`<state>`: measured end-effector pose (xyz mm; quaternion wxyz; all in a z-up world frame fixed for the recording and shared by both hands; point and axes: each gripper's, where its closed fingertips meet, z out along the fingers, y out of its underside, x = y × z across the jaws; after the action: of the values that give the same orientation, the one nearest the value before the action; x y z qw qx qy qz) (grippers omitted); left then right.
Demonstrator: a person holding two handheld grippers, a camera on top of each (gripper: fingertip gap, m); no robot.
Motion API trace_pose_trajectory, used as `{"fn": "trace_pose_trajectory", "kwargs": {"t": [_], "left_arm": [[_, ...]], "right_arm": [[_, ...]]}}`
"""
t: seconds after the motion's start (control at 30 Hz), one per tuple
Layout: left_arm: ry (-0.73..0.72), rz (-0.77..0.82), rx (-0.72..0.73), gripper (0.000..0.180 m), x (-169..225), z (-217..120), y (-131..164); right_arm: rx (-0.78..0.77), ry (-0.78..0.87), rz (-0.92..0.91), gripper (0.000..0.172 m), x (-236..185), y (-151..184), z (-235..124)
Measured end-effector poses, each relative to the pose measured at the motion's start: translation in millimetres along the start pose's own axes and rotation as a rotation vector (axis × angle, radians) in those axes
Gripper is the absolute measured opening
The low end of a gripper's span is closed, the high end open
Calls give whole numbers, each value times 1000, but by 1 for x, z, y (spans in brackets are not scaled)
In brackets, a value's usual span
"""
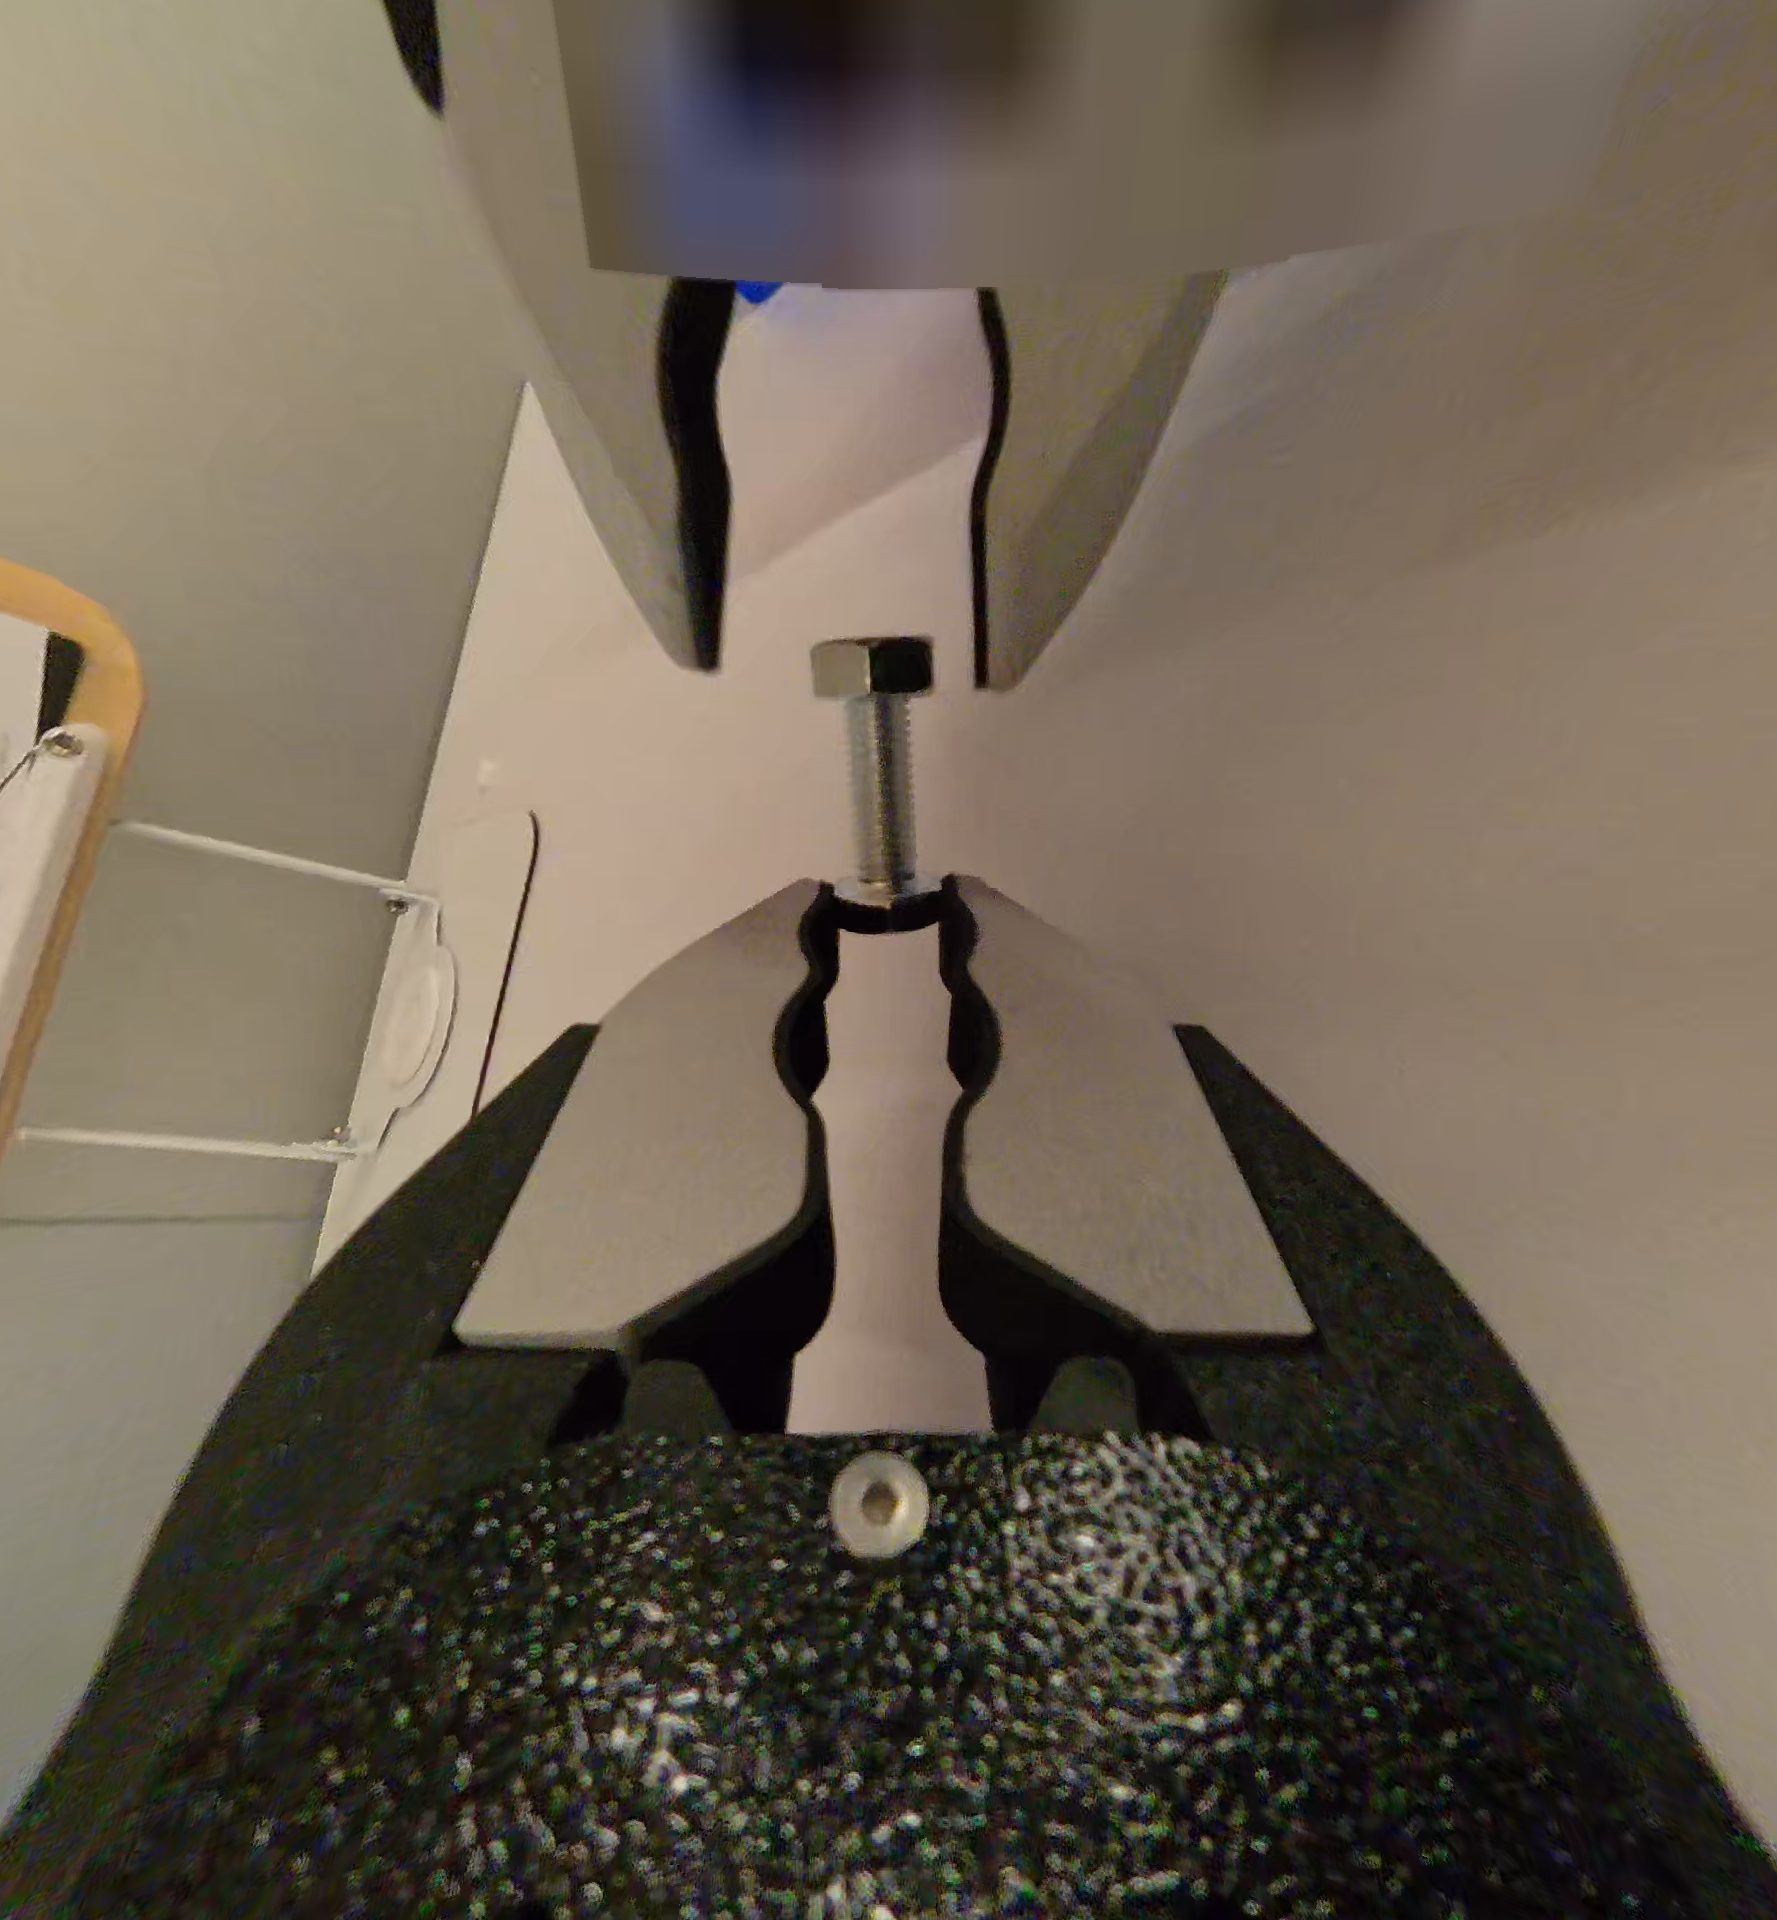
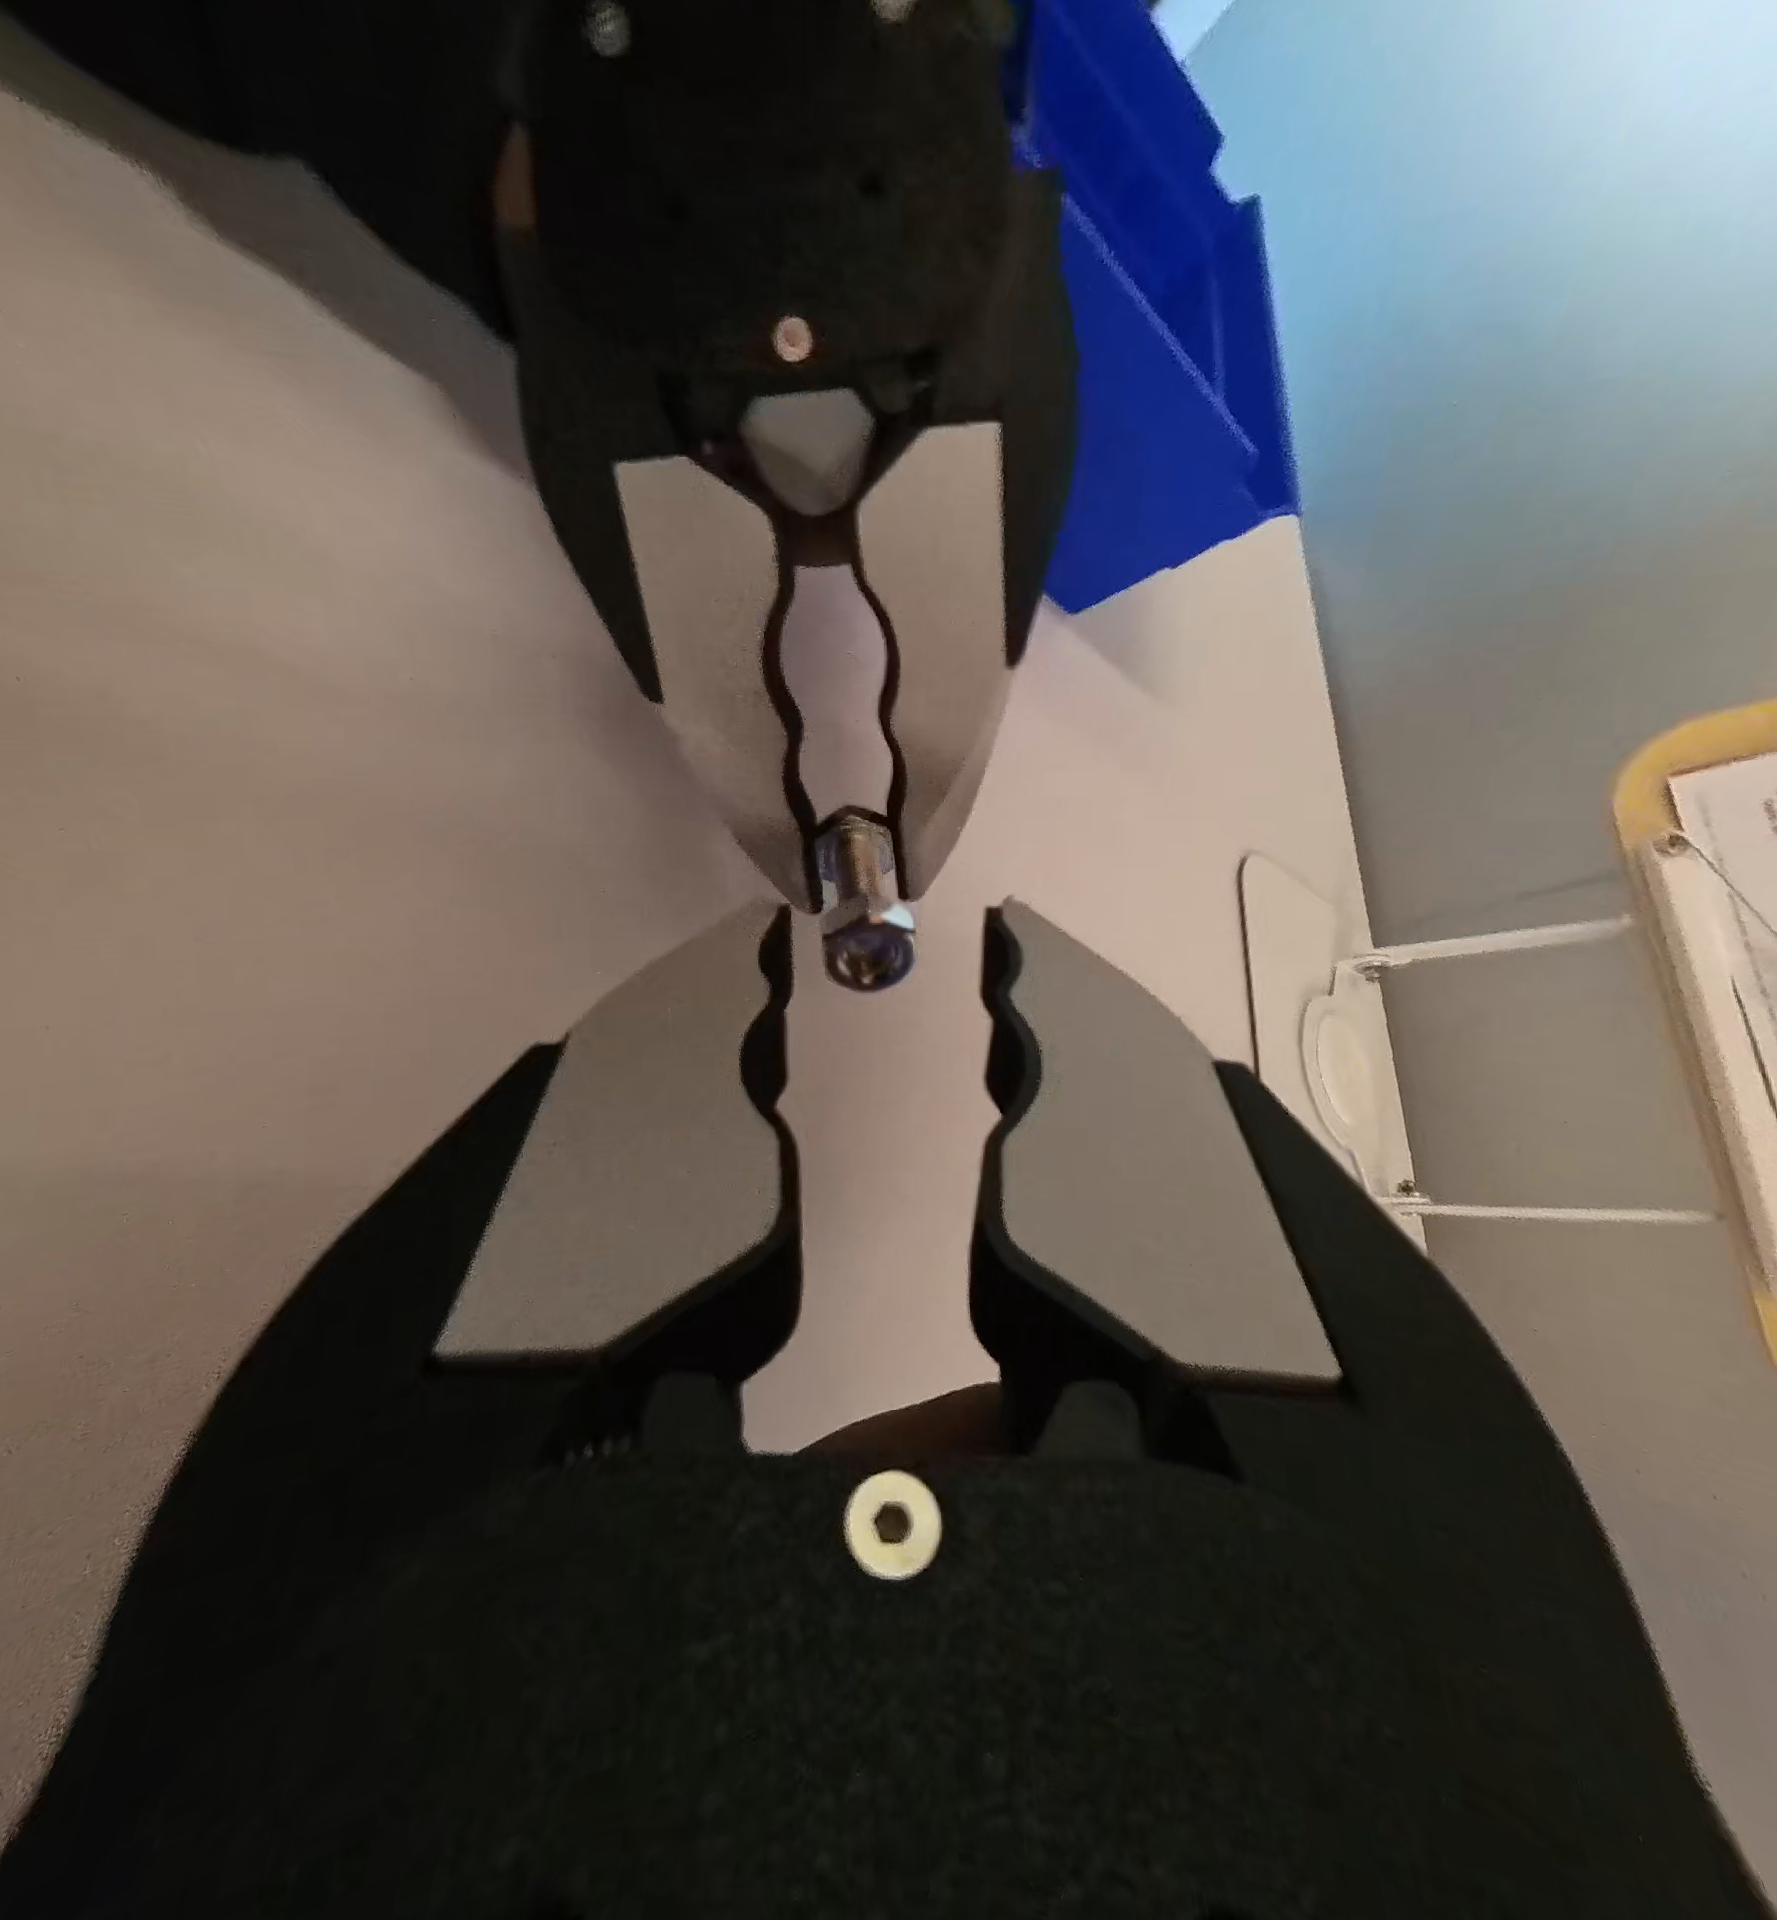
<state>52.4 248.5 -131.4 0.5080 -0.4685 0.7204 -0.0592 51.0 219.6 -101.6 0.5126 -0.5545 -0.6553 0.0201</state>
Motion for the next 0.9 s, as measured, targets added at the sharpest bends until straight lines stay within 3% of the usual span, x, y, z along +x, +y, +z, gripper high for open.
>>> {"fn": "trace_pose_trajectory", "kwargs": {"t": [0.1,0.17,0.3,0.37,0.43,0.53,0.67,0.77,0.83,0.9], "left_arm": [[-6,32,-27,18,2,2,1],[-32,65,-48,18,-1,2,3],[-91,163,-109,18,-4,2,10],[-85,137,-98,18,-5,2,9],[-78,71,-74,18,-8,0,8],[-33,-39,-20,18,-7,-2,5],[28,-111,17,18,-3,-3,4],[52,-111,31,18,1,-2,1],[54,-84,25,18,4,-1,0],[18,-35,-13,18,1,0,4]], "right_arm": [[-68,-22,1,18,-5,9,6],[-101,-58,145,17,-5,12,9],[-88,-261,926,17,-6,15,13],[1,-358,1117,18,-4,12,12],[82,-378,1073,34,2,8,6],[79,-200,697,46,11,12,1],[18,-96,284,46,2,12,-1],[4,-89,252,40,-2,11,4],[10,-82,259,18,-2,8,7],[-31,-92,329,18,-2,12,10]]}}
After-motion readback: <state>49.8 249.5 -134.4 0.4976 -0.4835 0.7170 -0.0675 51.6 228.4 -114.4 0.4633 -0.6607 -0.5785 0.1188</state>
